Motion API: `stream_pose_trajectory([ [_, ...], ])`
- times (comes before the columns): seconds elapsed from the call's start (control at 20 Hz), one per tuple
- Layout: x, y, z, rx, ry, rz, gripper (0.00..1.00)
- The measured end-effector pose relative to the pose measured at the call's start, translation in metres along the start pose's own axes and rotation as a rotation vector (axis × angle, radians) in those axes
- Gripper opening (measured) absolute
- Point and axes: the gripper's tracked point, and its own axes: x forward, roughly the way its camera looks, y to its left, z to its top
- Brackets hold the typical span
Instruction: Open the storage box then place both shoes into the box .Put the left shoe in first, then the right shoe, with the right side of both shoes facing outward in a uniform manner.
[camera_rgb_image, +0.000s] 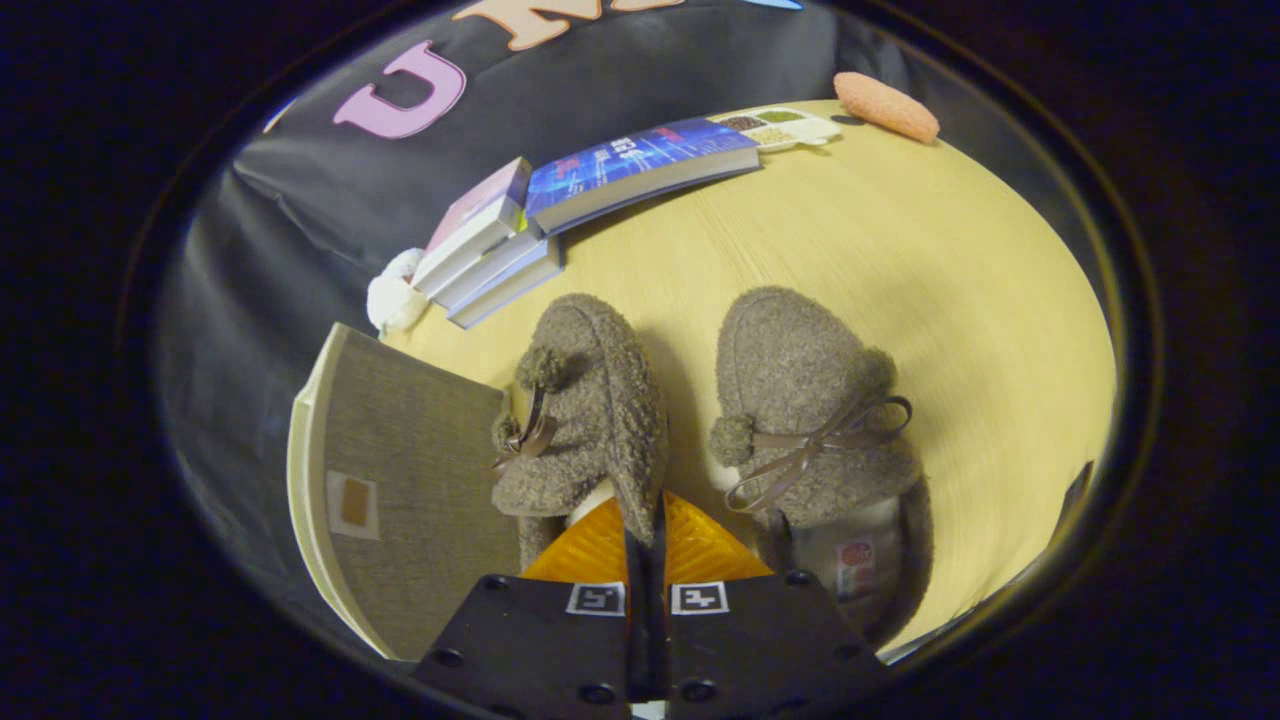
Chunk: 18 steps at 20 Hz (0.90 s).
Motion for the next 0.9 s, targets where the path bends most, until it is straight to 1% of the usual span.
stream_pose_trajectory([
  [0.1, -0.013, 0.013, 0.010, 0.034, -0.021, 0.034, 0.03],
  [0.25, -0.041, 0.041, 0.032, 0.052, -0.066, 0.096, 0.03],
  [0.4, -0.072, 0.081, 0.056, 0.041, -0.123, 0.175, 0.03],
  [0.55, -0.098, 0.129, 0.065, 0.027, -0.143, 0.256, 0.03],
  [0.75, -0.107, 0.185, 0.046, -0.014, -0.108, 0.335, 0.03],
  [0.9, -0.095, 0.212, 0.014, -0.044, -0.041, 0.356, 0.03],
])
